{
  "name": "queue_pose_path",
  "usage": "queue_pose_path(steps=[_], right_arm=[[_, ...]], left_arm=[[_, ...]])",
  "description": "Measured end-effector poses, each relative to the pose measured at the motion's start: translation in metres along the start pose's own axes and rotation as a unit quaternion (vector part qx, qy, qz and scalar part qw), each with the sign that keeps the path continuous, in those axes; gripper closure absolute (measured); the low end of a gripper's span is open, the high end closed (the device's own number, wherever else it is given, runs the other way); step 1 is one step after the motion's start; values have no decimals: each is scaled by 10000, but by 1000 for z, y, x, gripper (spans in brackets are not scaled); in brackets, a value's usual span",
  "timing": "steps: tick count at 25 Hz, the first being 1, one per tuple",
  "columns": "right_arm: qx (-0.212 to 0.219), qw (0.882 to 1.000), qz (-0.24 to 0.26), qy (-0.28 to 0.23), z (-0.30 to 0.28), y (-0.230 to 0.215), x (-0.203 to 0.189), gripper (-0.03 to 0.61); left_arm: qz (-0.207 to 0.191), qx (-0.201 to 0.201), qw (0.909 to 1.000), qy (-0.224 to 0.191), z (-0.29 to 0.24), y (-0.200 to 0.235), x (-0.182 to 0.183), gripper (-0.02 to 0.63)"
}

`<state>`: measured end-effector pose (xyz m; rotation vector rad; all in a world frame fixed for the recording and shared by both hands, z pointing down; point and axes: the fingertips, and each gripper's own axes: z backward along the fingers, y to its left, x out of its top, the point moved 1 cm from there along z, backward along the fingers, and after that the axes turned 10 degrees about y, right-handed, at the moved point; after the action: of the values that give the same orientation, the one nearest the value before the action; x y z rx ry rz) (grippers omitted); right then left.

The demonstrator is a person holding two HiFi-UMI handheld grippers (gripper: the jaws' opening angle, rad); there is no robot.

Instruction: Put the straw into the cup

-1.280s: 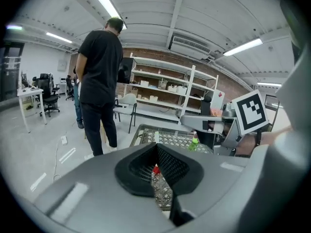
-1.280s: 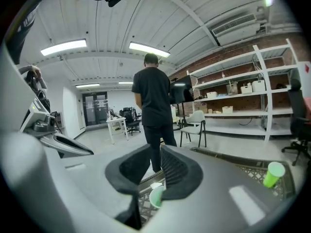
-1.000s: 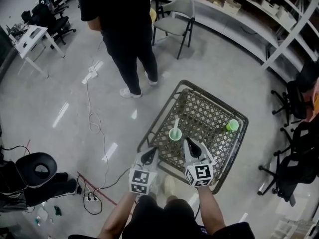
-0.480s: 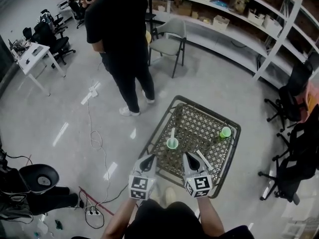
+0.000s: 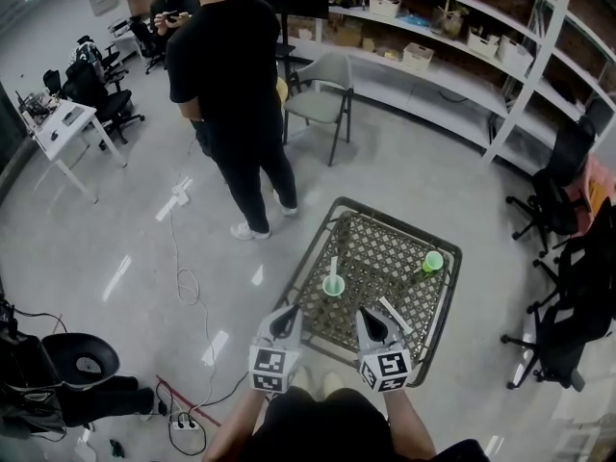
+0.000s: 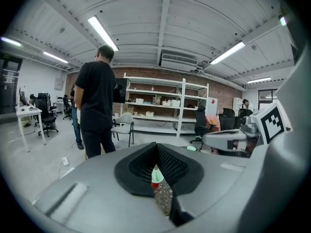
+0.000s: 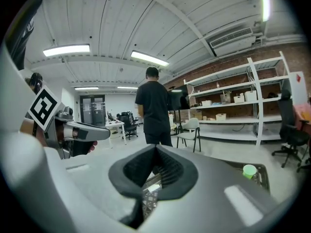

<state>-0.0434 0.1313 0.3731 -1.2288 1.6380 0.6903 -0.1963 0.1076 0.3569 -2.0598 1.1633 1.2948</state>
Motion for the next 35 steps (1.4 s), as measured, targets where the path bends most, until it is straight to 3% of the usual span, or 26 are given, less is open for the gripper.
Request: queue_pose_path(steps=[11, 20, 29, 35], right_arm=[[-136, 9999, -60, 47, 1, 3, -3, 574], [-760, 9967, -252, 150, 12, -19, -17, 574], [-1743, 9823, -627, 284, 51, -57, -48, 574], [-2151, 9717, -892, 397, 74, -92, -62, 574]], left_arm=[[-139, -264, 9994, -147, -3, -6, 7, 607], [-253, -843, 9961, 60, -31, -23, -1, 606], [-624, -1834, 9809, 145, -66, -73, -9, 607], [-750, -2281, 9701, 356, -94, -117, -8, 607]])
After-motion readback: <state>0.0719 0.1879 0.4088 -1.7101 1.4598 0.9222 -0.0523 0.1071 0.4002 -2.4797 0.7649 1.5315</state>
